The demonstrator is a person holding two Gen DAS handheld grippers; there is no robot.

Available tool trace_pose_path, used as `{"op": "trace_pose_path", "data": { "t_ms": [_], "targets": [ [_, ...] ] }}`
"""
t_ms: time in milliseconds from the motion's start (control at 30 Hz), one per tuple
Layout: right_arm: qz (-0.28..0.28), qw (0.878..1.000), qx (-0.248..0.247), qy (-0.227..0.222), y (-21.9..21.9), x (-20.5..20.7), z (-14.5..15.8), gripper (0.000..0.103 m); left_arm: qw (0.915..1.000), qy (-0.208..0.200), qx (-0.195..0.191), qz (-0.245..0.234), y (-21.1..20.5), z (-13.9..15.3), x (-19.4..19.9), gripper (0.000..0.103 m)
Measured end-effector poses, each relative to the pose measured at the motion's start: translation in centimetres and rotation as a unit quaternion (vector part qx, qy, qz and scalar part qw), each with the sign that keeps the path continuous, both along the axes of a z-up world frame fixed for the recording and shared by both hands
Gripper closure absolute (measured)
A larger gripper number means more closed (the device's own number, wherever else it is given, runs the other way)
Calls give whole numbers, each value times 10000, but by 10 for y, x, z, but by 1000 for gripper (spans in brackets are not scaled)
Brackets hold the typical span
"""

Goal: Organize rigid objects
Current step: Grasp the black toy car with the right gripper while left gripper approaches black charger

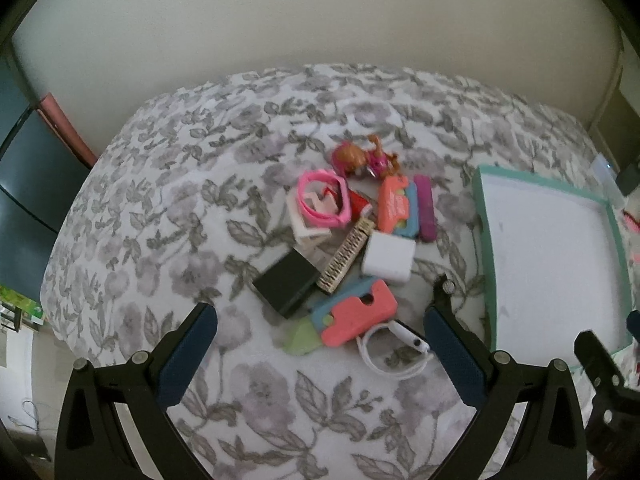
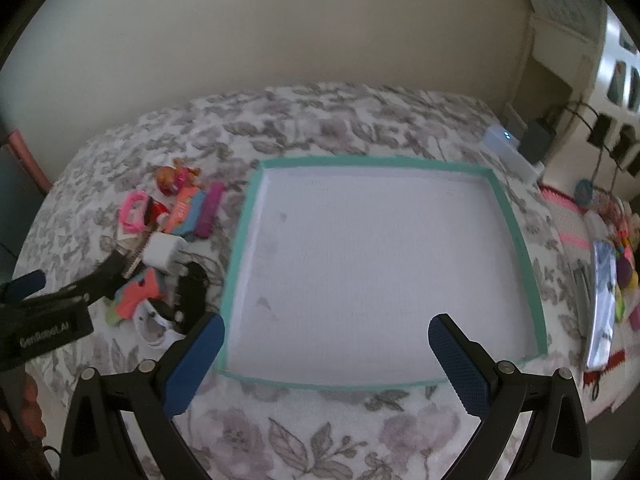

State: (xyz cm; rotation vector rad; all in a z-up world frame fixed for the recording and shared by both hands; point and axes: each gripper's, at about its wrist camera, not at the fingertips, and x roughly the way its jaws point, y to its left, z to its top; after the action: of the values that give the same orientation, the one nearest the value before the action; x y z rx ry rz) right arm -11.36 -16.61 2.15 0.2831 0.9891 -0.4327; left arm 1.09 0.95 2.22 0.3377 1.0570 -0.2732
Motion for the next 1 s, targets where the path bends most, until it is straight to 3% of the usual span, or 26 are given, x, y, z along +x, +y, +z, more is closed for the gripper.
{"op": "trace_pose_path", "data": {
  "t_ms": [167, 333, 533, 733, 1000],
  "targets": [
    [425, 9990, 134, -102, 19, 21, 4, 0, 9998, -122, -60, 120, 23, 9, 23, 0],
    [785, 9963, 341, -90, 38, 49, 0, 2, 9995, -89, -6, 303, 51, -1, 47, 0],
    [1065, 9926, 541, 194, 57, 82, -21, 15, 9985, 328, -181, 391, 67, -36, 63, 0],
    [1302, 9878, 740, 438, 69, 105, -43, 26, 9982, 475, -221, 279, 67, -60, 78, 1],
    [1284, 9863, 802, 651, 70, 122, -64, 47, 9963, 704, -495, -13, 60, -81, 85, 12]
  ]
}}
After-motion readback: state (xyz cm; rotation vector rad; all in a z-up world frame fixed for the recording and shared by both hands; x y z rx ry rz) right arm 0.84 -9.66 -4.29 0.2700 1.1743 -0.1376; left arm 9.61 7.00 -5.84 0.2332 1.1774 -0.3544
